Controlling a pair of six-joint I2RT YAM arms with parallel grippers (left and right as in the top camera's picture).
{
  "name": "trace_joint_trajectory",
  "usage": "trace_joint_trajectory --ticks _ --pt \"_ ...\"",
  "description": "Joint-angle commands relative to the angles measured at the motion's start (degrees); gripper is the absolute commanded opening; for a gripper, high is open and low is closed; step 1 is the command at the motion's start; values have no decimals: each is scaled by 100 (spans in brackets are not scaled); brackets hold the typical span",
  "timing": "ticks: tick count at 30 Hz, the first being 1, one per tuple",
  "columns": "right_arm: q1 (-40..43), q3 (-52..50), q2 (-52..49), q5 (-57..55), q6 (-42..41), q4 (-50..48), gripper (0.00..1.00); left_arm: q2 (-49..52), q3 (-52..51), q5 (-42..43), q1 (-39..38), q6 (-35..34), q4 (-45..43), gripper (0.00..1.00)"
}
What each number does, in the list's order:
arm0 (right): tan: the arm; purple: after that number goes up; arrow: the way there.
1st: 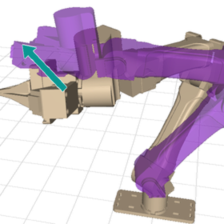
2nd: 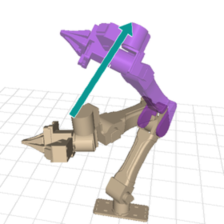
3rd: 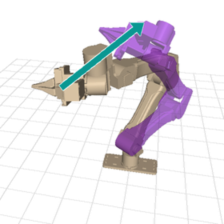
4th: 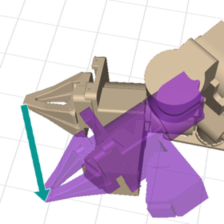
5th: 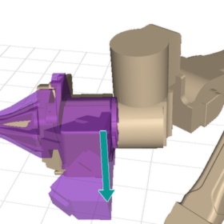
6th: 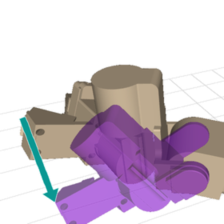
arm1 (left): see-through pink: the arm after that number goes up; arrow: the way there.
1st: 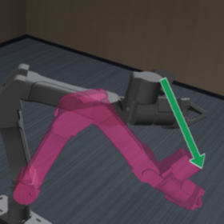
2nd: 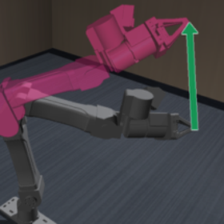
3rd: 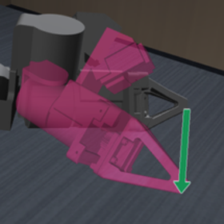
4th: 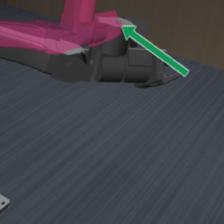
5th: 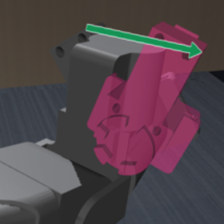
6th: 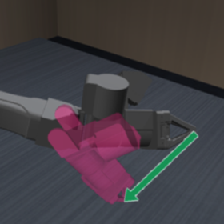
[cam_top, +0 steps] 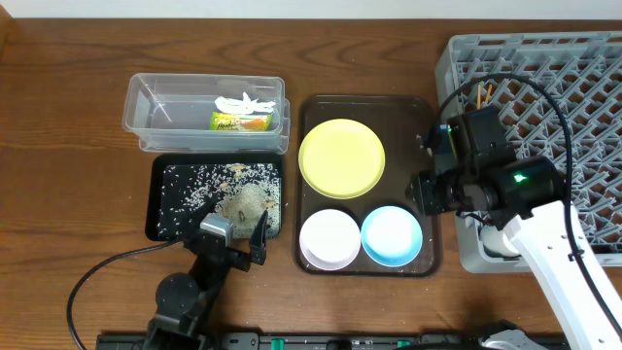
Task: Sort waste into correct bins and load items into the dishwasher rack
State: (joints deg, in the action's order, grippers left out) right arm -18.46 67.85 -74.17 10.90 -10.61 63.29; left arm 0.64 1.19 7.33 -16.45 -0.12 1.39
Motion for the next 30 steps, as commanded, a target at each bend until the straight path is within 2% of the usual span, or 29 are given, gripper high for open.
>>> trace_joint_trajectory --ticks 1,4,7,12,18,21,24,26,28,30 --pt "-74 -251 -22 -52 -186 63 47 -31 -96 79 2 37 188 98" --pt "-74 -634 -22 -55 -380 44 45 -31 -96 79 2 37 188 97" --pt "-76 -1150 -22 -52 -605 -122 40 -31 -96 79 2 37 188 97" --pt "-149 -2146 -63 -107 -942 -1097 33 -31 -96 79 2 37 188 97" --pt "-149 -2721 -85 -927 -1259 -1897 32 -31 -96 79 2 37 188 97" --pt "-149 -2719 -83 -887 -1338 -2031 20 -31 -96 79 2 35 188 97" --pt "-149 -2719 -83 -870 -1342 -2044 12 -31 -96 79 2 37 188 98" --pt "-149 -2719 -83 -826 -1366 -2035 13 -31 -96 79 2 37 188 98" --pt "-151 -2736 -83 -645 -1377 -1993 23 -31 -96 79 2 37 188 97" --pt "-151 -2846 -83 -444 -1384 -2017 23 -31 -96 79 2 37 188 97"
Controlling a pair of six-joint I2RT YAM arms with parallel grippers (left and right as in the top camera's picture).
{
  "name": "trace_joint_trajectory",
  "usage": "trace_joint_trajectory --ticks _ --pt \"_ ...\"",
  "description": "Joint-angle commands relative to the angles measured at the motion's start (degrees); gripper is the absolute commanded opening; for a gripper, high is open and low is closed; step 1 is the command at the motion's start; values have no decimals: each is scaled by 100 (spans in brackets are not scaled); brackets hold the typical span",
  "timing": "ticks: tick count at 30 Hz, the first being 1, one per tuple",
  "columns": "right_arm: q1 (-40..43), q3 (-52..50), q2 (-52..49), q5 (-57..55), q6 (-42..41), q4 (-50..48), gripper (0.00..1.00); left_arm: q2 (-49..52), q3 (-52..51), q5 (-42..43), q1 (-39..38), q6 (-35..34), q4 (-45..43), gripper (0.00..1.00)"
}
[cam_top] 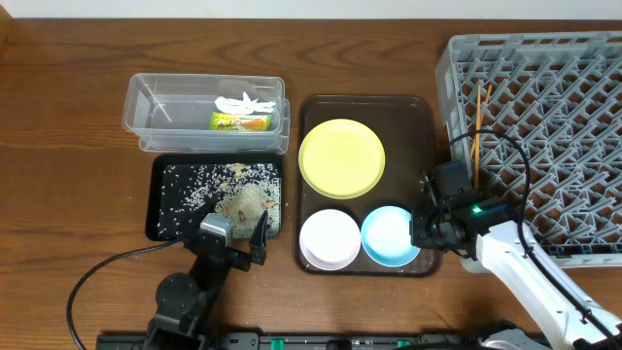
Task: Sort waste into correct bins and load items into the dishwasher rack
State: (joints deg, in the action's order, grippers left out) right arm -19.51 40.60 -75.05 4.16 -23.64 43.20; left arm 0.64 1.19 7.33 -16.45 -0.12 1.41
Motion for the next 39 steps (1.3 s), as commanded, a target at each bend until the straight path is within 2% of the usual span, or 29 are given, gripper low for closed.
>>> trace_joint_trajectory --ticks 1,3,6,7,10,14,21,28,31,39 --pt "-46 -192 4 227 -83 -44 23 -31 -96 79 2 37 186 98" --pt "-44 -348 4 227 -125 -166 20 -31 -96 79 2 37 186 98" --pt "-39 -389 7 164 -120 -280 8 -31 -96 79 2 37 186 97" --pt "-37 -352 31 164 -118 -321 1 -31 -96 79 2 37 186 97" --pt "-28 -114 122 2 -114 -212 1 -31 -96 79 2 37 186 97" --pt "-28 599 426 -704 -118 398 1 -31 -96 79 2 37 186 97" --pt "-28 2293 1215 -3759 -367 1561 1 -31 -96 79 2 37 186 97" --pt "-26 2490 1537 -6970 -271 1405 1 -31 -96 79 2 37 186 97" --pt "31 2487 1344 -7416 -122 1403 1 -31 -96 79 2 37 186 98" --pt "717 2474 101 -7416 -111 1399 1 -31 -96 79 2 37 186 97"
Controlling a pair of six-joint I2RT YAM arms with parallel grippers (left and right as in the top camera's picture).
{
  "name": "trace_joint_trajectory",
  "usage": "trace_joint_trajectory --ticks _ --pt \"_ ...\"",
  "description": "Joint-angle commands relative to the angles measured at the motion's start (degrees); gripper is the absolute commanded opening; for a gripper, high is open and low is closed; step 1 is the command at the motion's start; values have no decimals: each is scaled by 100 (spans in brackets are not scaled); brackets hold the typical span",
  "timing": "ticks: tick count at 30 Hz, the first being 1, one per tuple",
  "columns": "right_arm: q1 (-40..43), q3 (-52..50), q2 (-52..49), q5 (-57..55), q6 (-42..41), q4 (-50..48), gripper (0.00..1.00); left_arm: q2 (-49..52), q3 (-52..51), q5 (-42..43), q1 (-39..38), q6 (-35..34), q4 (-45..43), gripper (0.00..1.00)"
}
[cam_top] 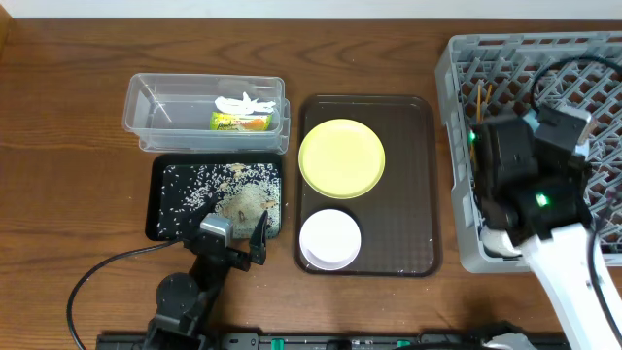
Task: Sort waste into correct bins and load items into the dishwasher rack
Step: 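Lift the blue bowl and stand it in the dish rack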
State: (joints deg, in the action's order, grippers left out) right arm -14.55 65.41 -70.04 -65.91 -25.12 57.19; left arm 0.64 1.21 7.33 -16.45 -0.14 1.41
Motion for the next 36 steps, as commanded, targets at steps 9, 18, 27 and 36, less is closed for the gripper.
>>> trace_joint_trajectory --ticks 9,18,27,36 --pt "323 -7 -1840 -271 310 186 1 -31 -98 79 2 39 186 97" --pt "85 -4 -2159 -621 411 184 1 -31 -98 79 2 39 186 97" --pt "166 -76 -2179 -280 590 20 1 -31 -98 79 2 39 186 97" --pt "216 -125 -2221 -868 1926 -708 1 -31 -98 79 2 39 186 97"
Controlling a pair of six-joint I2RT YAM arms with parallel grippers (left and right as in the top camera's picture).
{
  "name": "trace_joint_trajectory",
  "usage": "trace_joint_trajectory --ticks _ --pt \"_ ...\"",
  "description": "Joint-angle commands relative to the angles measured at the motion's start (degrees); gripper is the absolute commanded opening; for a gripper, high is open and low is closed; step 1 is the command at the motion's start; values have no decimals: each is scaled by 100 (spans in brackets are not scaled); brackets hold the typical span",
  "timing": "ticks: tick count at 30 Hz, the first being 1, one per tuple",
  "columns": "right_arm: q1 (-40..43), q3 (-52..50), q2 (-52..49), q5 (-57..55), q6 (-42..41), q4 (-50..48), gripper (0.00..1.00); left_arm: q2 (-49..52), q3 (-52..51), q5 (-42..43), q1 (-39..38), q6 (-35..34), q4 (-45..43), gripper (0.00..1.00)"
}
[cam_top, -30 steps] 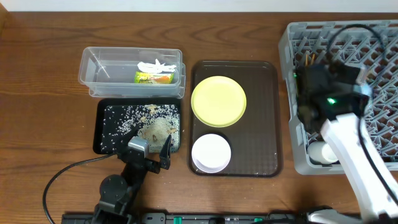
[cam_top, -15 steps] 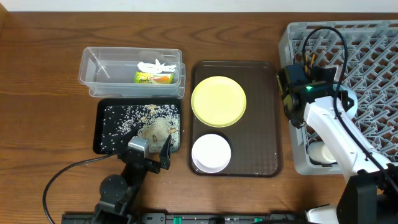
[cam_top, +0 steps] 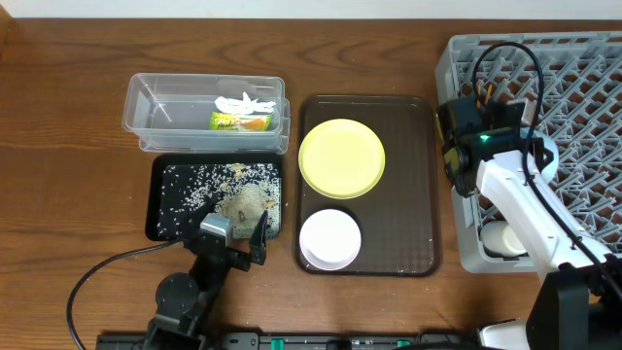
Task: Sort waste into correct bins and load items into the dishwasher rack
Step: 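Lift the blue bowl and stand it in the dish rack, then reach the right gripper to the white bowl and grasp its rim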
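Observation:
A yellow plate [cam_top: 341, 158] and a white bowl [cam_top: 329, 239] lie on the brown tray [cam_top: 413, 194]. The grey dishwasher rack [cam_top: 573, 87] fills the right side, with a white round item [cam_top: 502, 238] in its near left corner. My right gripper [cam_top: 455, 163] hangs over the rack's left edge; its body hides the fingers, so their state is unclear. No blue bowl shows in this view. My left gripper [cam_top: 238, 240] rests near the front edge, fingers apart and empty, just below the black tray.
A clear bin [cam_top: 165, 117] at the back left holds a white wrapper and a green-orange packet [cam_top: 240, 121]. A black tray [cam_top: 190, 194] in front of it carries scattered rice and food scraps. Orange sticks [cam_top: 480, 94] lie in the rack.
My right arm has shifted from over the rack's left part to its left edge, beside the brown tray. The plate, the white bowl and the left arm are unchanged.
My right gripper first hung at the tray's right edge near the blue bowl. Then it was down at that bowl. After that the blue bowl was gone from the tray and the arm was over the rack. Now it sits at the rack's left edge.

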State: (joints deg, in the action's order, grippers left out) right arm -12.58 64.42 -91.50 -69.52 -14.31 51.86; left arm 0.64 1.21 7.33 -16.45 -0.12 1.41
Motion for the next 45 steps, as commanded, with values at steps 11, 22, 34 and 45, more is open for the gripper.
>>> trace_joint_trajectory --ticks 11,22,34,45 --pt "2 -90 -76 177 1117 -295 1 -31 -98 79 2 37 186 98" --pt "-623 -120 -74 428 -380 1003 27 -31 -98 79 2 37 186 98" --pt "-1220 597 529 3029 -691 1519 41 -31 -98 79 2 37 186 97" --pt "-1836 863 1193 8524 -282 479 63 -31 -98 79 2 37 186 97"
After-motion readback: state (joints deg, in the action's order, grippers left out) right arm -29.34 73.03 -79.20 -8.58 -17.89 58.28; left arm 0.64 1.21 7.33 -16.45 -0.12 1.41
